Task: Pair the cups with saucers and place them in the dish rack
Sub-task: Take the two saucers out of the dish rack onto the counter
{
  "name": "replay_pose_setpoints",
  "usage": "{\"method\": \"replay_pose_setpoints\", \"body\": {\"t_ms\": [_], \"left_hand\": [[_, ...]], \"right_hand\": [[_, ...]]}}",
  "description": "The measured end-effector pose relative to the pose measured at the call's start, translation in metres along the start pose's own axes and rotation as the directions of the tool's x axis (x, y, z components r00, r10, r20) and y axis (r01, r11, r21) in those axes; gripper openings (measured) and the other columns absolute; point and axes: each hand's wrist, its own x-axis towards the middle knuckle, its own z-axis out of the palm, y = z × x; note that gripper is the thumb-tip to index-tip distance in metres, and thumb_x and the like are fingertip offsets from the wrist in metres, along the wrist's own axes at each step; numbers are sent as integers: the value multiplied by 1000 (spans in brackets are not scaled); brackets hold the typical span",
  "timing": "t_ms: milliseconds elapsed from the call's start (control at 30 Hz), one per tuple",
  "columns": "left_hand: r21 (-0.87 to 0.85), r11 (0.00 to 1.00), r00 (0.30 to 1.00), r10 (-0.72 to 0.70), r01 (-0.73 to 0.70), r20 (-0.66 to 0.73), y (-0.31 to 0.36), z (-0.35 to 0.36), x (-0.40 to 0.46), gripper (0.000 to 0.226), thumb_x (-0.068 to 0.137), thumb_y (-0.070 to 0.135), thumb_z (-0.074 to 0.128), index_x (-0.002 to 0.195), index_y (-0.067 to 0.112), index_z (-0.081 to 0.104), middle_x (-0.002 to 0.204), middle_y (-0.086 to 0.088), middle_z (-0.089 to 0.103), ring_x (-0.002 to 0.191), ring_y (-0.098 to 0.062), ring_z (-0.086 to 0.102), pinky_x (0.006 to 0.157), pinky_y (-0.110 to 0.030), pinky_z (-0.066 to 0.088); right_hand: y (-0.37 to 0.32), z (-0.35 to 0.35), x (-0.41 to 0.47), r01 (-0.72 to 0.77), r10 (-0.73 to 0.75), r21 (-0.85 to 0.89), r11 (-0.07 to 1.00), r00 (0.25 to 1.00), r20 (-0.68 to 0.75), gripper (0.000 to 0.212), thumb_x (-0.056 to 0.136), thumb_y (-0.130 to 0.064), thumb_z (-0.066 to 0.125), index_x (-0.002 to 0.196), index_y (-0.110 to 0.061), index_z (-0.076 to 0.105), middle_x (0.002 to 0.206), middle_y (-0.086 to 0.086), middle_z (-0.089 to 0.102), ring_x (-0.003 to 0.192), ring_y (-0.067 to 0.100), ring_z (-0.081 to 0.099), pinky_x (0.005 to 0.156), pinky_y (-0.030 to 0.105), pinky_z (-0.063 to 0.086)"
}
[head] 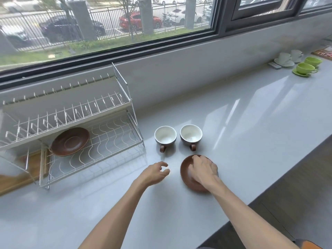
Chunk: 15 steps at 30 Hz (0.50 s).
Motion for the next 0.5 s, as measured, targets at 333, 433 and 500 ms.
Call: {"method": "replay_pose_setpoints", "body": {"t_ms": [333,433,500], "left_hand": [[469,872,976,-41,139,-213,-83,-76,-47,51,100,43,41,148,30,40,150,-2,49,136,-26,47,106,-40,42],[482,850,940,-43,212,-338,-111,-99,-68,51,99,44,41,148,29,41,148,-3,51,135,-27,49,105,-41,42],[470,845,903,-33,253,-428,-129,-114,-79,51,99,43,42,147,27,43,146,-4,54,132,-29,51,103,-41,42]], "right_hand": [[-111,0,1,410,-407,-77,909,912,43,41,99,-30,45,135,-16,57,134,9,62,124,32,60,92,42,49],[-152,-1,-2,499,-501,-88,862,866,2,41,99,-30,44,136,-15,55,134,10,61,124,32,59,91,43,49],[-178,-4,-1,551,-554,-82,830,832,-16,40,100,-29,43,136,-15,54,135,10,59,125,33,57,91,43,49]]}}
